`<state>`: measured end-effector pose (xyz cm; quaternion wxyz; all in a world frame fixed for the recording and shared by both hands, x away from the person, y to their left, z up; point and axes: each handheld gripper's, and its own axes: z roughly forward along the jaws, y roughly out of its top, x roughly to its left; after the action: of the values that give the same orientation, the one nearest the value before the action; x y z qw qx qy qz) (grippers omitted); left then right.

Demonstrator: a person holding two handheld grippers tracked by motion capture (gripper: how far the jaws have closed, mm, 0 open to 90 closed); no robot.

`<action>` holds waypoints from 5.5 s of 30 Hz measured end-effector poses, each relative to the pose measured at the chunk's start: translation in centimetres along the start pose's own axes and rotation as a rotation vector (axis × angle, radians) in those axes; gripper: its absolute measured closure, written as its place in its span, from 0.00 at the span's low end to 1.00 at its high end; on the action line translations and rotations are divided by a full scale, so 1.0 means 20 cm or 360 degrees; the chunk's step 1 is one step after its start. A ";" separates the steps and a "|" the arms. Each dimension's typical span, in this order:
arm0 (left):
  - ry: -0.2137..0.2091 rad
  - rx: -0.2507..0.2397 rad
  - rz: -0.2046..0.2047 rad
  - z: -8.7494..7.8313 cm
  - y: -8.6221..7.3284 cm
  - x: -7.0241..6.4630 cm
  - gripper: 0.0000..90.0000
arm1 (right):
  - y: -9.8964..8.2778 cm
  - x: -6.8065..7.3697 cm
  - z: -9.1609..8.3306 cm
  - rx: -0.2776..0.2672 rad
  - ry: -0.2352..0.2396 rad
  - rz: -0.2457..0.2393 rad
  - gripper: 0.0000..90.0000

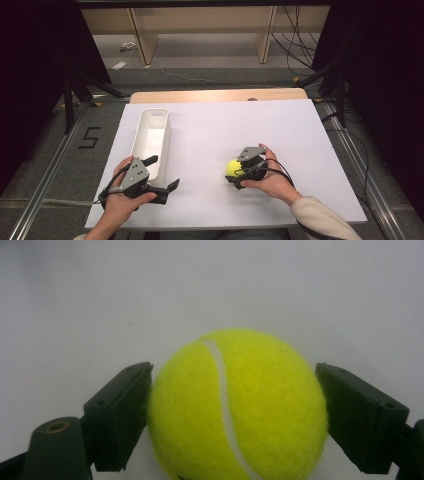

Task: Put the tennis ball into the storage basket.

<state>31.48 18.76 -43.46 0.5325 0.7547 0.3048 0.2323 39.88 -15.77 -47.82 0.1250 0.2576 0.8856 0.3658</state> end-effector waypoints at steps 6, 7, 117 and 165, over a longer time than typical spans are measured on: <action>-0.0001 0.0002 0.0002 0.00 0.00 0.00 0.00 | 0.00 0.00 0.01 0.0010 0.0001 0.0016 0.27; -0.0001 0.0001 0.0002 0.00 0.00 0.00 0.00 | 0.00 0.00 0.01 0.0013 -0.0002 0.0018 0.27; -0.0024 0.0001 0.0012 0.00 0.00 0.00 0.00 | 0.25 -0.04 -0.14 -0.0350 -0.0014 0.0114 0.29; -0.0024 -0.0005 0.0012 0.00 0.00 0.00 0.00 | 0.39 -0.01 -0.10 -0.0421 0.0012 0.0100 0.29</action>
<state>31.37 18.73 -43.46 0.5352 0.7566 0.2976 0.2293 42.09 -12.44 -40.94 0.1429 0.2651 0.8215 0.4842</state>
